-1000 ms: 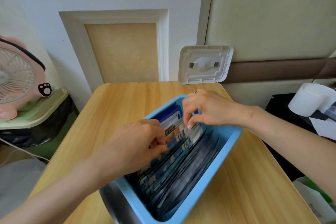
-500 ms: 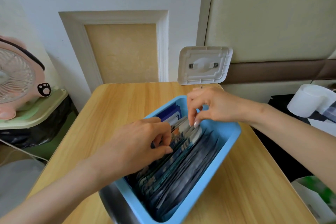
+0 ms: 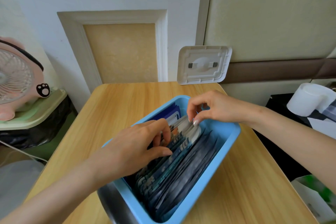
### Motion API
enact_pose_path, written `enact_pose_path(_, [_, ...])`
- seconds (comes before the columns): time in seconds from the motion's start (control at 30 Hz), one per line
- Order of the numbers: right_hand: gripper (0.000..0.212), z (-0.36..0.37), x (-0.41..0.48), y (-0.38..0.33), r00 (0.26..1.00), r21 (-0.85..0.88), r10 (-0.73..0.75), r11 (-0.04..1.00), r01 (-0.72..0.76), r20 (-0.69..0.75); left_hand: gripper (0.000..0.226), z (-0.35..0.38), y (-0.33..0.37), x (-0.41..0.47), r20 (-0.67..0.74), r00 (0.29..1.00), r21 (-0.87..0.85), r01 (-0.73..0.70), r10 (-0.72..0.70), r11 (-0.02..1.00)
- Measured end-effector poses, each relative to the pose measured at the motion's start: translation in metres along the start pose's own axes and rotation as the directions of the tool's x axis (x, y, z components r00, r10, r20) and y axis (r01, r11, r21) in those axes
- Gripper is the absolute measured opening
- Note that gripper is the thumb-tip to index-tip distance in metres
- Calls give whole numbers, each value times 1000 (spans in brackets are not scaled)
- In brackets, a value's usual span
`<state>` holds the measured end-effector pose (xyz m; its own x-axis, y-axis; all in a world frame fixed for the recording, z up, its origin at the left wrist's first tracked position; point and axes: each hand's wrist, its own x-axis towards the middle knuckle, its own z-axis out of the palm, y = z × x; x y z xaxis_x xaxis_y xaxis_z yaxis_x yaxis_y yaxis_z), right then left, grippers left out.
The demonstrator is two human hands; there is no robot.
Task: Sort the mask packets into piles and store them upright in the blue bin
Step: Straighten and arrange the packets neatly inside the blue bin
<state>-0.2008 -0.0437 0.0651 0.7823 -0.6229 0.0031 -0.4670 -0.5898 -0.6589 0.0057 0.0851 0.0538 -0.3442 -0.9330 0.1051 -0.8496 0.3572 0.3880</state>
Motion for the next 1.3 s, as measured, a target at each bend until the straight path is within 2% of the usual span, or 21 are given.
enact_pose_path(0.2, [28, -2, -11, 5, 998, 0, -26, 1000, 26, -50, 18, -1, -5, -3, 28, 999, -41, -42, 43, 998])
enact_pose_path(0.3, [24, -2, -13, 8, 998, -16, -43, 999, 43, -36, 19, 2, -5, -5, 19, 998, 20, -64, 63, 998])
enact_pose_path(0.4, [21, -2, -16, 8, 999, -34, -40, 999, 40, -5, 11, 5, -4, -5, 26, 997, 53, -70, 68, 996])
enact_pose_path(0.43, [20, -2, -17, 8, 999, -38, -37, 999, 36, -3, 16, 5, -5, -5, 26, 997, 60, -69, 67, 996])
enact_pose_path(0.53, [19, -2, -17, 8, 999, -45, -48, 998, 47, -26, 51, 6, -4, -4, 16, 999, 56, -38, 37, 998])
enact_pose_path(0.63, [23, -3, -16, 7, 997, -48, -55, 997, 52, -53, 55, 7, 1, -5, -6, 999, 153, -36, 37, 988])
enact_pose_path(0.73, [20, -1, -15, 8, 997, -75, -65, 995, 63, -33, 62, 8, 2, -6, 3, 995, 205, -97, 98, 974])
enact_pose_path(0.9, [16, -2, -14, 8, 999, -83, -39, 996, 39, 5, 52, 6, -1, -7, 60, 991, 72, -122, 118, 990])
enact_pose_path(1.0, [13, -3, -13, 7, 1000, -75, -6, 997, 6, 5, 26, 8, -4, -4, -90, 994, -95, -78, 70, 992])
enact_pose_path(1.07, [16, -1, -10, 7, 998, -89, -24, 996, 19, -55, 11, 10, -5, -4, -169, 985, -40, -35, 28, 999])
enact_pose_path(1.17, [12, 2, -9, 6, 990, -46, -37, 998, 31, -137, 20, 14, -6, -4, -175, 982, 79, -52, 65, 996])
enact_pose_path(1.23, [11, 4, -10, 5, 988, -37, -43, 999, 38, -150, 20, 14, -6, -4, -146, 988, 78, -31, 42, 996])
enact_pose_path(1.3, [11, 5, -10, 6, 987, -58, -54, 997, 45, -149, 31, 14, -8, -4, -129, 991, 57, -24, 31, 998])
